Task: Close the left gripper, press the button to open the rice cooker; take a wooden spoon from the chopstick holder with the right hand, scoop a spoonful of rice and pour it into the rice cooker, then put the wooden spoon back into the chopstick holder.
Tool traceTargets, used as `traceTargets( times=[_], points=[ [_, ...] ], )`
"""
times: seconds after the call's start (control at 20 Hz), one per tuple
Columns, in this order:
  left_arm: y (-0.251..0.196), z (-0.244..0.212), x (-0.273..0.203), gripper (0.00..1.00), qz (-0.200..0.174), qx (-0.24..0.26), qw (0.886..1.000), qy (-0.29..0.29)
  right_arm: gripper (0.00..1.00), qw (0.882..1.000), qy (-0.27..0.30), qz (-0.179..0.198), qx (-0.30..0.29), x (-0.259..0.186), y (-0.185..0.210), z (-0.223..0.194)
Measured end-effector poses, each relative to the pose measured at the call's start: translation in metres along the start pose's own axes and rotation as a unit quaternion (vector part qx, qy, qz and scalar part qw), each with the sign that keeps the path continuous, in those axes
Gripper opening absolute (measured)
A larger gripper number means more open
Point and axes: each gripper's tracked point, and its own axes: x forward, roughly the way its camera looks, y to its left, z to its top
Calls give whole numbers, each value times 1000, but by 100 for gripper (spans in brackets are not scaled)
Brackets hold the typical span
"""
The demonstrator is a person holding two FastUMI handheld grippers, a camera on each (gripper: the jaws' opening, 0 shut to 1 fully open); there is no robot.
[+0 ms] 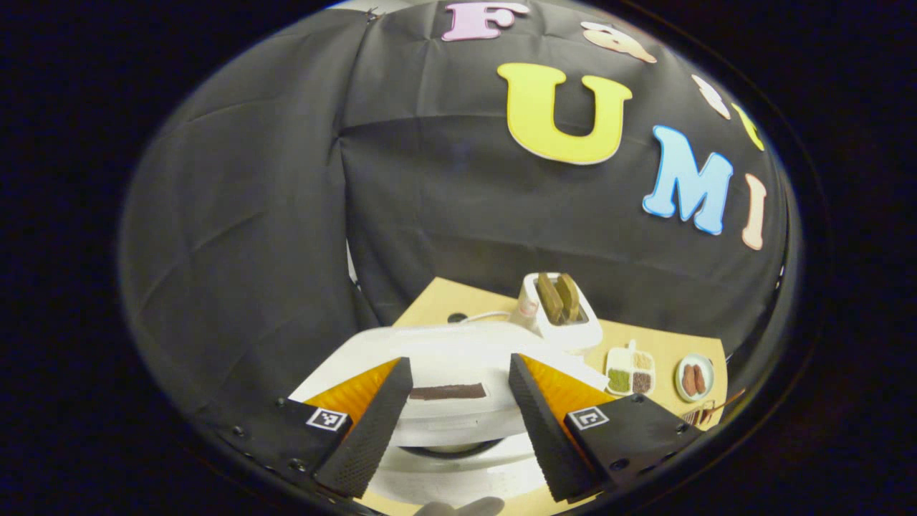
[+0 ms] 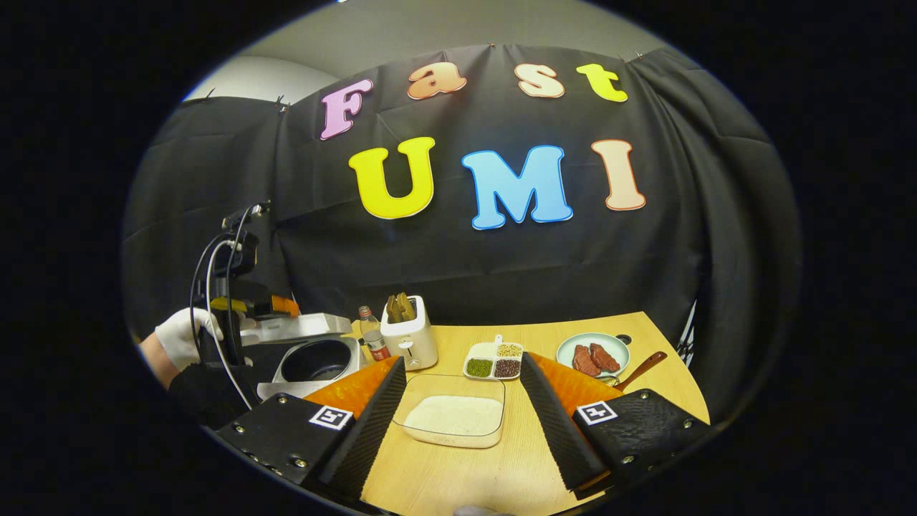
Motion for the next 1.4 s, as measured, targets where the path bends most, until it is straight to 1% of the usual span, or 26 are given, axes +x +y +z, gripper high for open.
traceTargets(
  times=[0.1,0.15,0.25,0.35,0.45,0.55,0.7,0.9,0.95,1.05,1.1,1.15,1.25,1.4],
  points=[
    [-2,-21,1,96,-2,11,1000,15,98,1000,3,6,-3,-3,4,-4],
    [-3,-34,1,95,-2,14,999,28,98,1000,5,5,-4,-4,3,-6],
    [-1,-55,2,96,0,15,999,50,98,1000,4,7,-3,-6,3,-6],
    [-1,-72,11,96,3,27,998,64,98,1000,4,11,-1,-7,5,-6],
    [0,-94,16,96,6,34,996,86,98,1000,3,16,4,-9,6,-6],
    [3,-115,14,96,8,31,992,119,98,1000,8,23,15,-8,7,-10],
    [3,-118,17,97,7,39,992,121,98,999,14,31,21,-7,8,-14],
    [1,-120,13,98,7,36,992,121,98,998,19,39,38,-5,6,-15],
    [-1,-121,16,100,3,39,992,118,98,998,21,38,41,-4,4,-16],
    [-3,-116,16,99,-11,52,994,98,98,998,25,42,48,-4,5,-19],
    [-2,-113,14,100,-12,60,994,93,98,997,27,41,51,-4,4,-21],
    [-1,-112,14,99,-12,66,993,93,98,997,30,43,52,-5,4,-22],
    [-3,-110,15,98,-14,70,993,93,98,998,31,37,47,-7,1,-23],
    [-5,-110,14,99,-22,68,993,90,98,999,23,24,24,-9,-6,-17]
  ],
)
